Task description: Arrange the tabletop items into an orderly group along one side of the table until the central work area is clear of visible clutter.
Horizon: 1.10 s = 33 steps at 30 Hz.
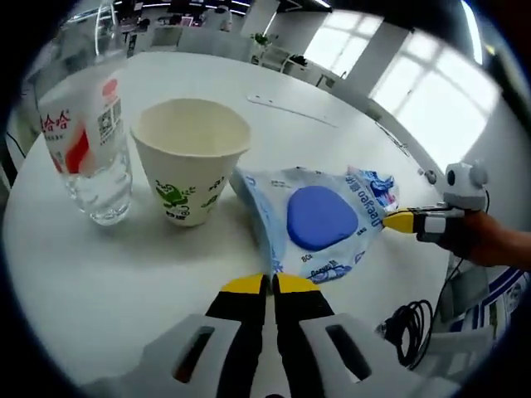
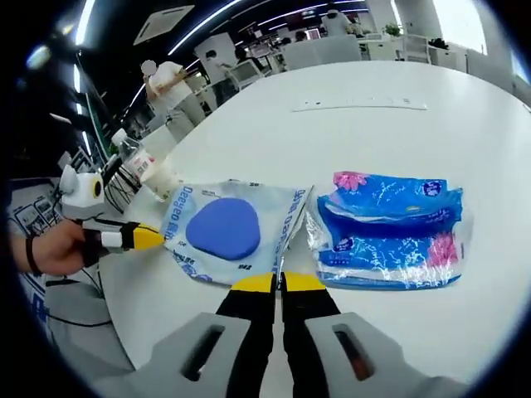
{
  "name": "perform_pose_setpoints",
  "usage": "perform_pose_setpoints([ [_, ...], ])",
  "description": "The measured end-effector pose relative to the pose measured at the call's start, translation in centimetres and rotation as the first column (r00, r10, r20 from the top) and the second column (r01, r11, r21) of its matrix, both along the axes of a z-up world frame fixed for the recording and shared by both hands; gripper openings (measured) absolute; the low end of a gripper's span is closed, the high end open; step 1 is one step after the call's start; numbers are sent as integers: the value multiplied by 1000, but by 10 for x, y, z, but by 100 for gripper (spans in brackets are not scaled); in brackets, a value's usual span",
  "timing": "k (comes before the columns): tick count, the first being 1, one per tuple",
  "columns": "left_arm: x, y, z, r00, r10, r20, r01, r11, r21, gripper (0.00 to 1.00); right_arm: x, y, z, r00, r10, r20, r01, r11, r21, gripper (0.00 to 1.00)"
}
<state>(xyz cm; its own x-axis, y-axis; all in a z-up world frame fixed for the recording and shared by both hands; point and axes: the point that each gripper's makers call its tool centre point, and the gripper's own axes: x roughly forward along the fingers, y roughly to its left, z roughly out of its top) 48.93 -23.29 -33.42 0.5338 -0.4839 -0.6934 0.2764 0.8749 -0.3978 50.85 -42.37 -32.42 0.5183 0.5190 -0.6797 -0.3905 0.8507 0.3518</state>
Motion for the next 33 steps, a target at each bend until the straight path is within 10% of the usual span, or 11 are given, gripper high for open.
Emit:
perform_pose_setpoints([
  [33,14,11,5,991,135,17,-133,988,-78,14,14,3,0,1000,13,-6,-13,1000,-15,3],
])
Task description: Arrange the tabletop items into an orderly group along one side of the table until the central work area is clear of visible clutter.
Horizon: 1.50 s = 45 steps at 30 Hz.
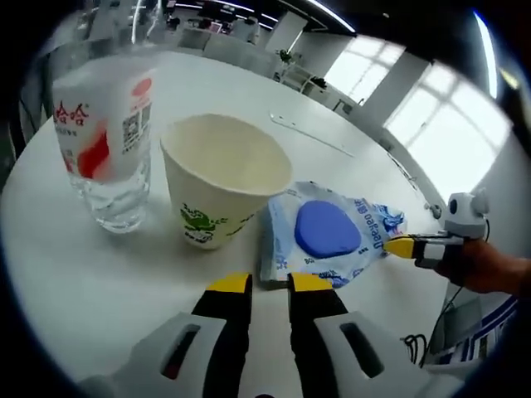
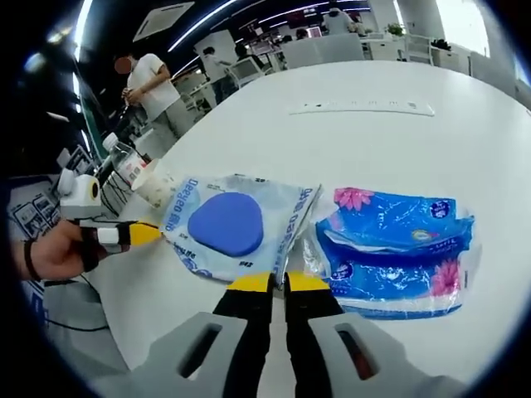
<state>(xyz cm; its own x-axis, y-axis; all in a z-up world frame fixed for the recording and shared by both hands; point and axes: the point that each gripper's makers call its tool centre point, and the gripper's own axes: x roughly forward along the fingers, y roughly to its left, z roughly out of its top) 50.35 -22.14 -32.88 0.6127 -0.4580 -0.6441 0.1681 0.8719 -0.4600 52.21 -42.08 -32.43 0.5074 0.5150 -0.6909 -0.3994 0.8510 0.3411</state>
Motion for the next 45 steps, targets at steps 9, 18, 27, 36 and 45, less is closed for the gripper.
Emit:
perform_pose_setpoints([
  [9,-14,13,5,1000,13,11,-13,1000,3,13,-14,-8,4,1000,-4,0,4,1000,-11,4],
  [18,-36,21,12,998,-45,32,43,998,47,14,-34,-21,18,999,-25,32,25,1000,-11,4],
  [27,-58,25,20,991,-120,62,116,991,72,15,-59,-24,21,1000,-12,26,13,1000,-16,5],
  [36,-78,38,35,974,-208,87,197,973,121,16,-85,-19,21,999,42,17,-41,999,-32,8],
  [45,-96,46,42,967,-231,103,217,968,126,19,-116,-6,18,986,164,20,-161,982,-101,11],
])
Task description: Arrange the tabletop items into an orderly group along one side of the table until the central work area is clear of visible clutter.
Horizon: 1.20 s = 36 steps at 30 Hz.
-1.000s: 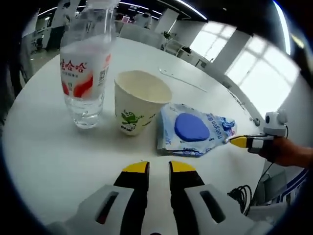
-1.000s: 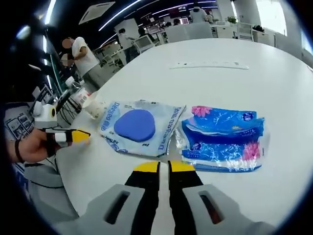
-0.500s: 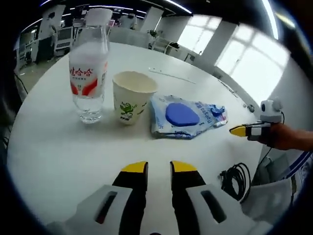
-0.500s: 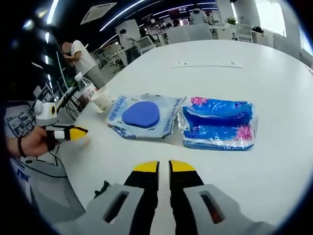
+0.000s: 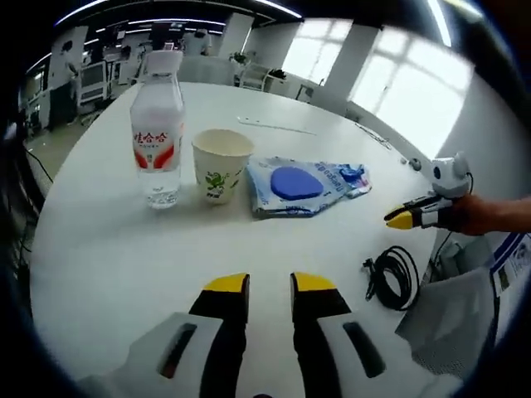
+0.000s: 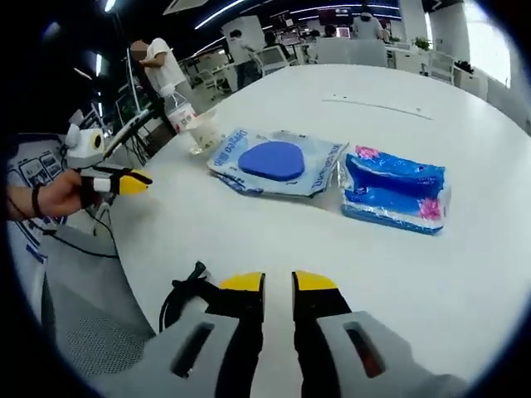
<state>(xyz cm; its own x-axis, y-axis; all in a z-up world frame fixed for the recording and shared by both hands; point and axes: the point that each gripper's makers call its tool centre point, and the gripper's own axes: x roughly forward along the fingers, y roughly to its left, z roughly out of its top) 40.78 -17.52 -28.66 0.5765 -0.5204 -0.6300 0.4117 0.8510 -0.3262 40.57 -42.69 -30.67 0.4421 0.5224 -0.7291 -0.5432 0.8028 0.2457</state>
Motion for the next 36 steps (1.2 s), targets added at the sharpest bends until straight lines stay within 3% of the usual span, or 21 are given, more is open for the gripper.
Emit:
perform_pose_setpoints([
  [3,-5,1,3,1000,-16,3,16,1000,5,21,-6,2,1,1000,19,1,-19,1000,-10,11],
  [6,-11,3,6,1000,-30,5,30,999,12,23,-13,2,3,996,84,23,-81,993,-88,11],
  [13,-22,9,11,999,-33,8,32,999,21,26,-24,14,13,985,161,56,-154,981,-119,15],
  [20,-32,7,15,998,-53,14,53,998,30,28,-40,23,2,972,234,22,-228,962,-147,23],
  [36,-45,7,21,998,-57,16,56,998,35,31,-48,30,-18,966,257,-21,-256,949,-185,26],
])
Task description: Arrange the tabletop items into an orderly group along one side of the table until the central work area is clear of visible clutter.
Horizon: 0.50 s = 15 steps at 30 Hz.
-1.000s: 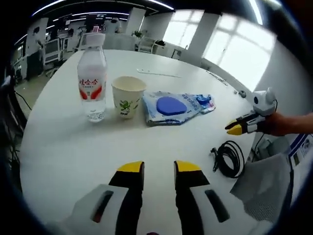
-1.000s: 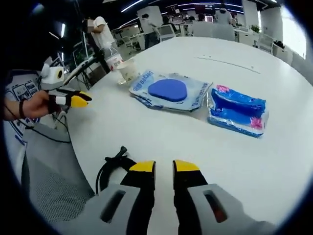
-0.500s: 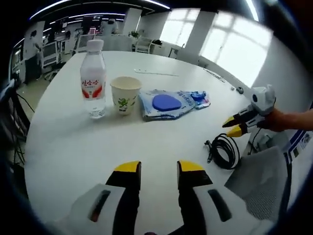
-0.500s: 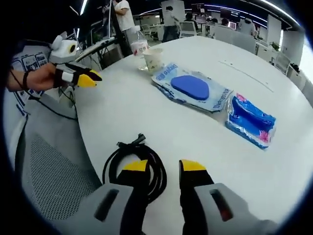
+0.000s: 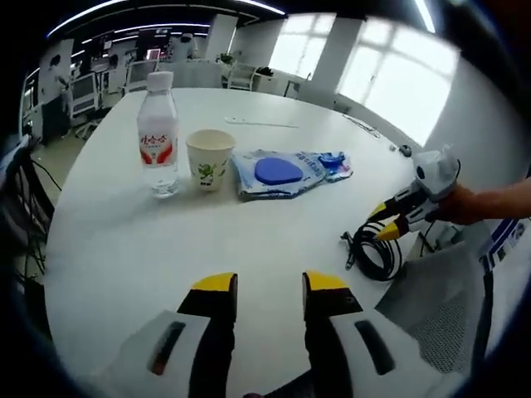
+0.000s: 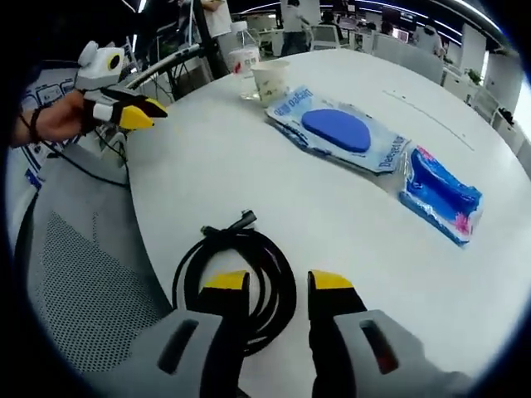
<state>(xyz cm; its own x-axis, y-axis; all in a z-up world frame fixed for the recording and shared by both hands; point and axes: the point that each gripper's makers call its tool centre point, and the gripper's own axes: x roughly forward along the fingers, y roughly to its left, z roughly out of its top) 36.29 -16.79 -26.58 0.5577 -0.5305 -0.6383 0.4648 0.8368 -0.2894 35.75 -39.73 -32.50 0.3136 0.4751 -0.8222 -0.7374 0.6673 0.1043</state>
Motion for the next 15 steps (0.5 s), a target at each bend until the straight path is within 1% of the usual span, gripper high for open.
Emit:
perform_pose_setpoints([
  [7,-2,0,4,1000,2,2,-2,1000,-2,32,-2,4,-8,1000,22,-7,-23,999,-23,25],
  [15,-1,1,6,1000,6,4,-6,1000,-1,32,-3,1,-15,1000,26,-13,-27,998,-52,23],
])
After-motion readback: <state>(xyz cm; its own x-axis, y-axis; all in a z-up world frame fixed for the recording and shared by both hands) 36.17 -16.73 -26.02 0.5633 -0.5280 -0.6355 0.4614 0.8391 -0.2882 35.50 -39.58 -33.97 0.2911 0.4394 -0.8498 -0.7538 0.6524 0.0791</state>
